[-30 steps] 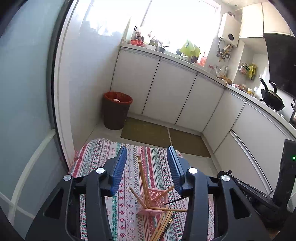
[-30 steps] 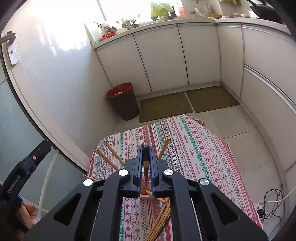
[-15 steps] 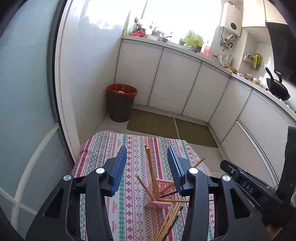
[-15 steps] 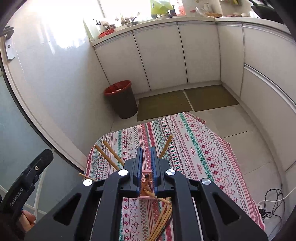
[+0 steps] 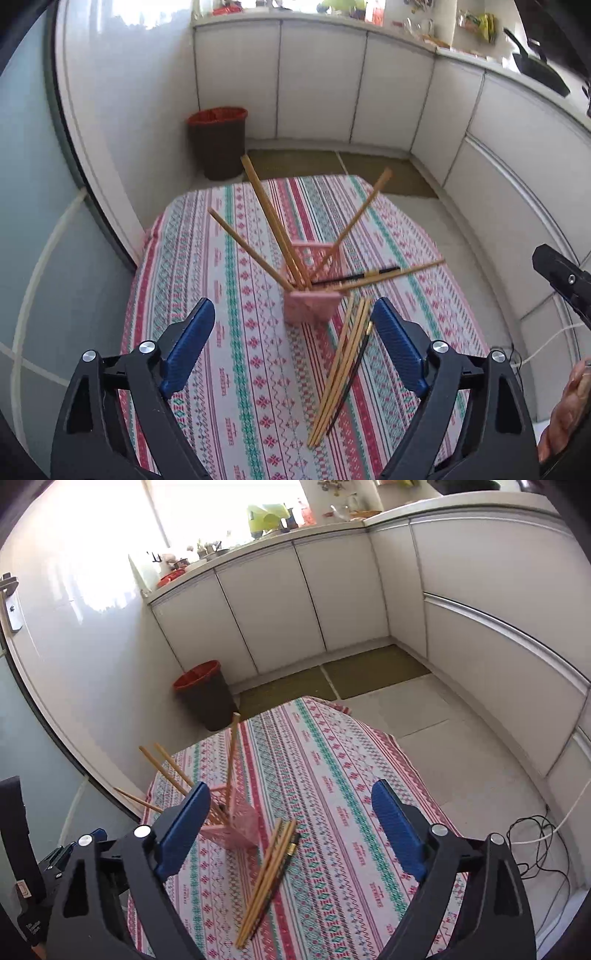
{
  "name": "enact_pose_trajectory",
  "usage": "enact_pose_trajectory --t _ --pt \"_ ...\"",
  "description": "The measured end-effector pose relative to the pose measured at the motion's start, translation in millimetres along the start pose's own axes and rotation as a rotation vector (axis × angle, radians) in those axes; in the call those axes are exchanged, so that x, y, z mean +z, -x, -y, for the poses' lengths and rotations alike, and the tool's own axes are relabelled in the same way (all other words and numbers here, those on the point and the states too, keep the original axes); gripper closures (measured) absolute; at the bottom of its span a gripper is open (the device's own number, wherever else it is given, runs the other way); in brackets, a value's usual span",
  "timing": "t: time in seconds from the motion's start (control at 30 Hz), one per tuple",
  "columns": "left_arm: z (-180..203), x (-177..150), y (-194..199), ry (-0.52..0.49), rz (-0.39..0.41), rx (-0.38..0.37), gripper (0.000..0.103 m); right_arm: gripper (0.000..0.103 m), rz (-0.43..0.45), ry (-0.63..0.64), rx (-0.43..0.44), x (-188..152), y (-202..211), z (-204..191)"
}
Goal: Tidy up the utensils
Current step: 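Open both tools and move them back to the chopstick pile, then close the left tool on a wooden chopstick from the pile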
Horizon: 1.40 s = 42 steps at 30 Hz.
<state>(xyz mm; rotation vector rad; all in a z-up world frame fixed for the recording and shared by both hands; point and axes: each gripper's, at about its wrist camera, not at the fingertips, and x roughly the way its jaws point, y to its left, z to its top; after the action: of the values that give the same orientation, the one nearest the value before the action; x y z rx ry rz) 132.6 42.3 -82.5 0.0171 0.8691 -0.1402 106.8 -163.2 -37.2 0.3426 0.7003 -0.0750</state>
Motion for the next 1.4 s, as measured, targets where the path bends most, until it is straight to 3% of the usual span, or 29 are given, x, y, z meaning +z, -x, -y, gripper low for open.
enact_pose_trajectory --t 0.17,0.3,0.33,0.4,0.43,0.47,0.6,0.73,1.07,1.4 --pt "26 -36 -60 -0.147 -0.252 0.061 0.017 0.012 -0.117 0.052 -0.107 -38 -29 38" --pt "20 -72 -94 -0.191 -0.4 0.085 0.019 0.012 -0.236 0.023 -0.121 -70 -50 65" --pt "15 -81 -100 -0.189 -0.433 0.069 0.025 0.012 -0.26 0.005 -0.121 -77 -55 72" --pt "6 -92 -104 -0.172 -0.466 0.036 0.048 0.012 -0.296 -0.024 -0.111 -90 -61 80" --pt "3 -97 -107 -0.164 -0.484 0.022 0.064 0.012 -0.318 -0.039 -0.102 -97 -66 83" --pt "0 -100 -110 -0.16 -0.494 0.015 0.075 0.012 -0.333 -0.047 -0.095 -104 -68 83" --pt "-2 -107 -114 -0.164 -0.514 -0.01 0.083 0.012 -0.385 -0.062 -0.072 -123 -76 79" --pt "-3 -112 -125 -0.163 -0.552 -0.051 0.084 0.012 -0.396 -0.046 -0.064 -128 -74 72" --pt "1 -127 -149 -0.208 -0.573 -0.015 0.086 0.012 -0.41 -0.058 -0.056 -126 -75 72" --pt "3 -107 -144 -0.167 -0.575 -0.093 0.084 0.012 -0.411 -0.071 -0.061 -122 -74 80"
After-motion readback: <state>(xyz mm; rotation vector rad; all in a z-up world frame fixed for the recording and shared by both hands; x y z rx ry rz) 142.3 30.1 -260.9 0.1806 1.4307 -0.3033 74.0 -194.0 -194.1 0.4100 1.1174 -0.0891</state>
